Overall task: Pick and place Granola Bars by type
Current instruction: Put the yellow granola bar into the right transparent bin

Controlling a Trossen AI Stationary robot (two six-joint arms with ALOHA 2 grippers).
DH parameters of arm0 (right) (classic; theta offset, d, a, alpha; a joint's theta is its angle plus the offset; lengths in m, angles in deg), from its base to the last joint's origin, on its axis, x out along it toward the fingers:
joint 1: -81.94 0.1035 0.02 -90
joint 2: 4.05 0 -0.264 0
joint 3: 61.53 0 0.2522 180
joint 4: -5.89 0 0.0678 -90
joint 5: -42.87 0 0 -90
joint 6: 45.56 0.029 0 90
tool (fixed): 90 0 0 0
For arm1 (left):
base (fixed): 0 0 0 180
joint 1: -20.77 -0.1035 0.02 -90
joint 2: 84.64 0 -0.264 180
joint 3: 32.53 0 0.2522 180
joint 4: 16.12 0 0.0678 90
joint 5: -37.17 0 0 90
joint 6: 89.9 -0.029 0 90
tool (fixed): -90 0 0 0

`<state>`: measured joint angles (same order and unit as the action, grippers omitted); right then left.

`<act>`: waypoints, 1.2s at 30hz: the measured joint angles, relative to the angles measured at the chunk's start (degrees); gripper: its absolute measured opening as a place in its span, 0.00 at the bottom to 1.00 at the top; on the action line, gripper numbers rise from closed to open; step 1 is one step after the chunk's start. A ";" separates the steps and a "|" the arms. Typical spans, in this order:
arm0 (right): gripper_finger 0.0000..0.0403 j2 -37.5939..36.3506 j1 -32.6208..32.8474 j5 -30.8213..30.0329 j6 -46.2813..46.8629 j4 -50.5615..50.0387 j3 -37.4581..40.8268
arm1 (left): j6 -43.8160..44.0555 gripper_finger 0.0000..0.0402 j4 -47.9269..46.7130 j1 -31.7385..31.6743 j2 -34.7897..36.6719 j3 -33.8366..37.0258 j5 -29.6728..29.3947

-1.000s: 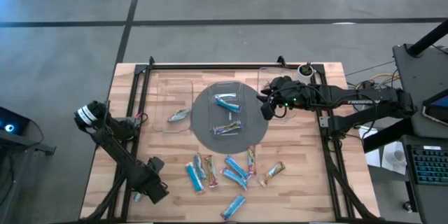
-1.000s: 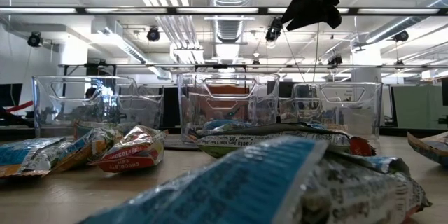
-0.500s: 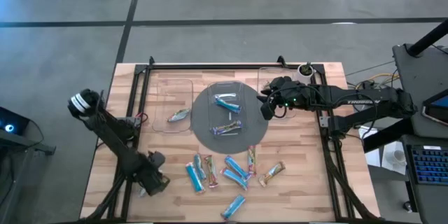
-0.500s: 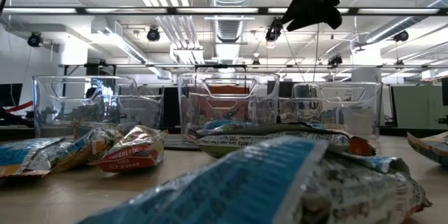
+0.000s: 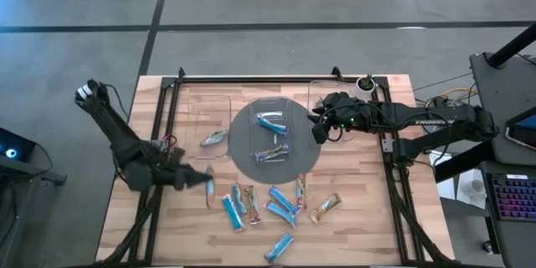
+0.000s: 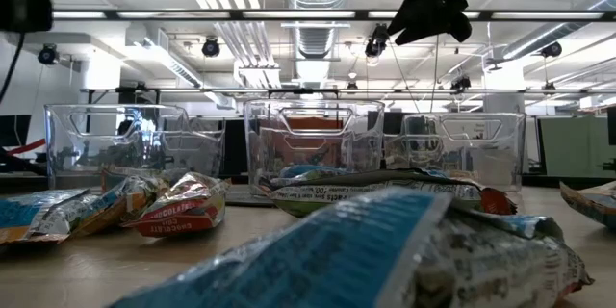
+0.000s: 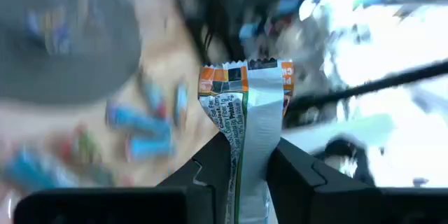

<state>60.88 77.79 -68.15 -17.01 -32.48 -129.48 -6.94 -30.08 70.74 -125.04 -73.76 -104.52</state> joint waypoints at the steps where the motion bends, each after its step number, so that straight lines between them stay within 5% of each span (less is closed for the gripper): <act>1: 0.33 0.00 0.00 0.00 -0.01 0.01 0.01 | -1.56 0.16 0.21 0.00 2.06 0.88 -3.11; 8: 0.33 0.00 -0.02 -0.02 0.69 0.01 0.01 | -5.43 0.16 -2.53 -4.00 11.54 5.06 -23.48; 18: 0.33 0.00 -0.04 -0.15 1.52 0.04 0.01 | -25.96 0.15 -2.81 -23.24 9.84 1.40 -23.66; 23: 0.33 0.00 -0.04 -0.17 2.65 0.05 0.01 | -33.80 0.15 -2.87 -32.41 2.49 -2.89 -13.93; 32: 0.33 0.00 0.19 -0.18 3.08 0.15 -1.19 | -42.20 0.15 -2.51 -46.16 -17.64 -13.98 12.57; 36: 0.33 -0.07 0.19 0.85 8.29 -1.51 -2.72 | -45.08 0.15 5.18 -51.30 -23.94 -19.15 23.29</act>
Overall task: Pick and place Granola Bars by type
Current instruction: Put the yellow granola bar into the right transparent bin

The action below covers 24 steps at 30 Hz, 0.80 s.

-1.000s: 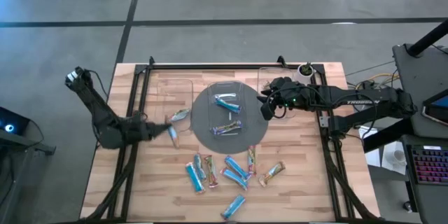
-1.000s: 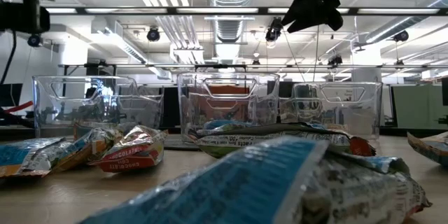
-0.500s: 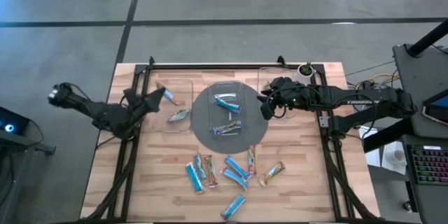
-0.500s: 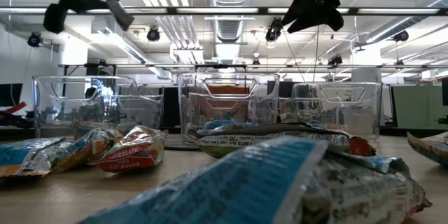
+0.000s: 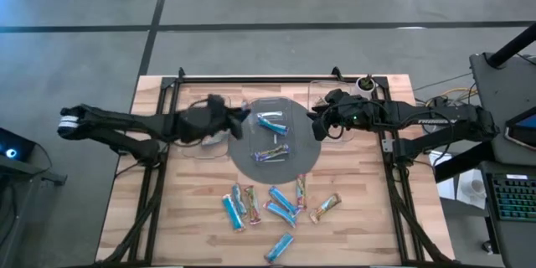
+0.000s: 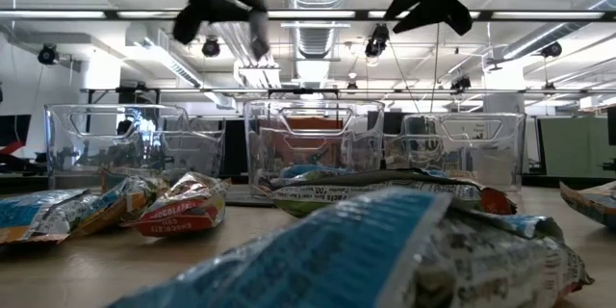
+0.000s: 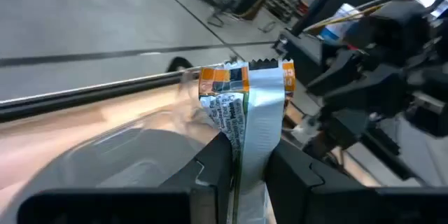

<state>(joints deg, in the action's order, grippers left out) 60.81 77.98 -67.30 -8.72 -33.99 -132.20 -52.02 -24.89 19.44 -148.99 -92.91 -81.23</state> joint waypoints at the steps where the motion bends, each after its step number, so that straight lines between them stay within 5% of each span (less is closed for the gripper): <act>1: 0.33 0.00 -0.32 1.83 1.72 -0.89 0.00 | -0.17 0.15 0.97 -1.04 -1.52 -0.88 1.91; 6: 0.34 0.52 -0.71 12.64 6.09 2.87 1.20 | -1.56 0.15 8.19 -4.70 -5.86 -3.92 12.84; 12: 0.45 0.96 -0.74 16.61 5.14 16.33 1.81 | 4.29 0.15 18.60 -6.88 -9.12 -3.60 26.86; 24: 0.71 7.81 -0.69 18.25 3.00 22.63 -0.10 | 5.83 0.15 21.67 -7.27 -15.22 -8.37 29.17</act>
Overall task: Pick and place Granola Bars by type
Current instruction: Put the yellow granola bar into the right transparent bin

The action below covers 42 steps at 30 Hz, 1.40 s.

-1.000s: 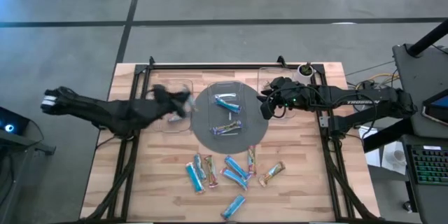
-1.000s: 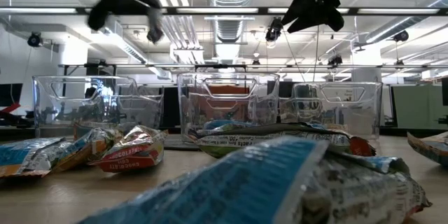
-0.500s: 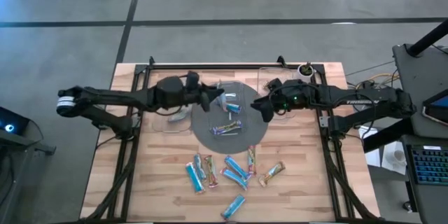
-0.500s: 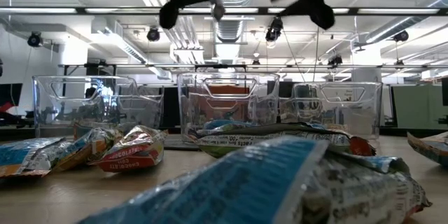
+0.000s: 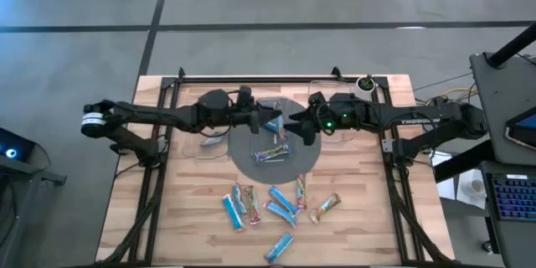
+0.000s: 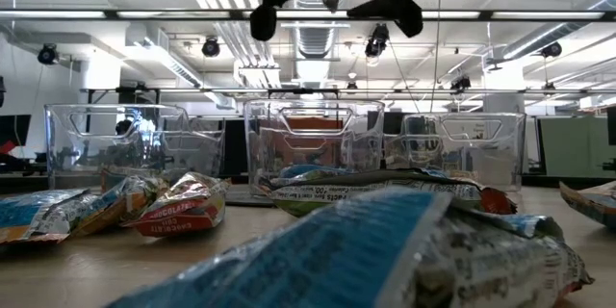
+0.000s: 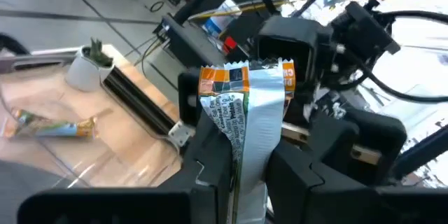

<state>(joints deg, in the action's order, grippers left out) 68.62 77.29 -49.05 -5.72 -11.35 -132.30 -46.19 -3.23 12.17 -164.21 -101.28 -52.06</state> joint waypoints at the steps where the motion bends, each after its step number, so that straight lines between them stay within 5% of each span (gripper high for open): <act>1: 0.72 0.34 0.00 0.34 -0.06 0.11 -0.42 | -0.02 0.15 0.01 -0.08 -0.57 -0.50 0.33; 11: 0.71 2.00 -0.02 0.50 -0.35 -0.06 -0.97 | -0.11 0.15 -0.40 -0.18 -6.39 -5.66 4.38; 30: 0.18 1.53 -0.09 -2.78 -1.44 -2.14 -0.89 | -2.92 0.15 -11.10 -0.02 -3.71 -6.76 -2.59; 42: 0.15 0.80 -0.46 -5.58 -1.44 -3.30 -0.89 | -6.00 0.15 -13.26 0.30 -2.77 -7.03 -4.26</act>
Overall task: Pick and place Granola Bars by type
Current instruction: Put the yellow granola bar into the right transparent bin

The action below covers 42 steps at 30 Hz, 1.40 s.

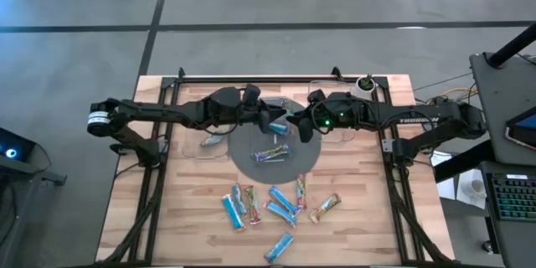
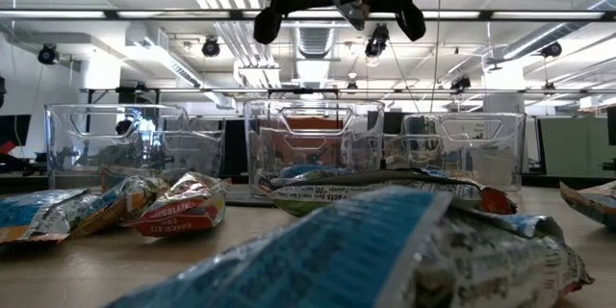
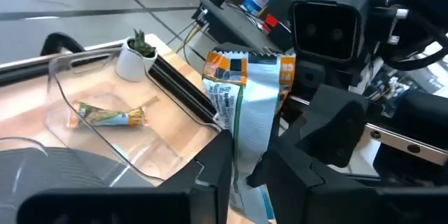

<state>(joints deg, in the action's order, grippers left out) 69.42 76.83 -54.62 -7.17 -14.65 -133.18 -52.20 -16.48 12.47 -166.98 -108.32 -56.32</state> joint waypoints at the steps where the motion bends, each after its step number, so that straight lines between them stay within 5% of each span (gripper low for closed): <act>1: 0.15 0.00 -0.01 -0.04 0.00 -0.03 0.00 | -0.12 0.15 -0.44 0.00 0.00 -0.12 -0.37; 7: 0.14 0.00 -0.65 -0.21 -0.02 -0.66 0.00 | -0.56 0.15 -7.36 1.30 0.04 -1.81 -6.63; 14: 0.14 -0.04 -1.60 -0.18 0.17 -0.71 0.00 | -2.56 0.15 -10.09 3.91 0.11 -5.67 -5.70; 19: 0.14 -0.04 -1.78 -0.15 0.00 -0.75 0.00 | -4.36 0.15 -10.49 4.68 0.11 -7.01 -13.69; 26: 0.14 -0.22 -1.86 -0.19 -0.87 -2.93 0.00 | -1.77 0.30 -11.17 5.03 0.47 -7.10 -11.51; 34: 0.15 -6.26 -4.73 -17.24 13.16 -28.79 0.00 | -1.55 0.45 -23.68 6.63 1.43 -7.12 -11.23; 38: 0.15 -8.48 -9.14 -13.26 17.34 -41.86 0.06 | -0.76 0.45 -32.62 8.20 2.09 -7.12 -14.20; 42: 0.18 -7.96 -11.08 -11.93 14.84 -44.09 0.68 | -0.38 0.45 -41.19 10.00 2.61 -7.10 -17.22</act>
<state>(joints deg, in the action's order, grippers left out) 61.47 65.75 -66.55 7.67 -58.74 -132.50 -52.58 -57.68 22.48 -164.38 -115.42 -73.54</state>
